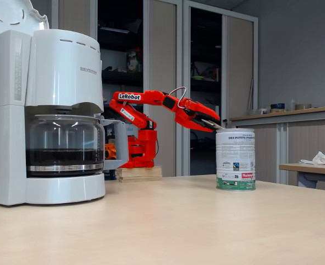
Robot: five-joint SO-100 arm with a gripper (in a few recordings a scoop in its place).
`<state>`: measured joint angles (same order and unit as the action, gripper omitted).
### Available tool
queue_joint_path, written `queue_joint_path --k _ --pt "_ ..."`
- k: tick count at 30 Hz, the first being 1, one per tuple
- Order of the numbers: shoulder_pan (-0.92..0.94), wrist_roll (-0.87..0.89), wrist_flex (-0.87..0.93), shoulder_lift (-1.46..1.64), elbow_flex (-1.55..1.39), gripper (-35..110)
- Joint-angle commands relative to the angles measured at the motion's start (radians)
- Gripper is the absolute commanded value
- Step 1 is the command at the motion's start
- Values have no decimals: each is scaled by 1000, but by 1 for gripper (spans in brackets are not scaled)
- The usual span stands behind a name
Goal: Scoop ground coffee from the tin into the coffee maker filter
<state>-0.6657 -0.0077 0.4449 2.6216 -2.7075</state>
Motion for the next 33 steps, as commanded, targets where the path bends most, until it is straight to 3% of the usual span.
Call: queue_joint_path --k 1,22,33 --pt "-12 11 -23 3 -25 11" --pt "-3 -3 -101 -3 -78 0" --pt "-43 -187 -94 -2 -55 0"
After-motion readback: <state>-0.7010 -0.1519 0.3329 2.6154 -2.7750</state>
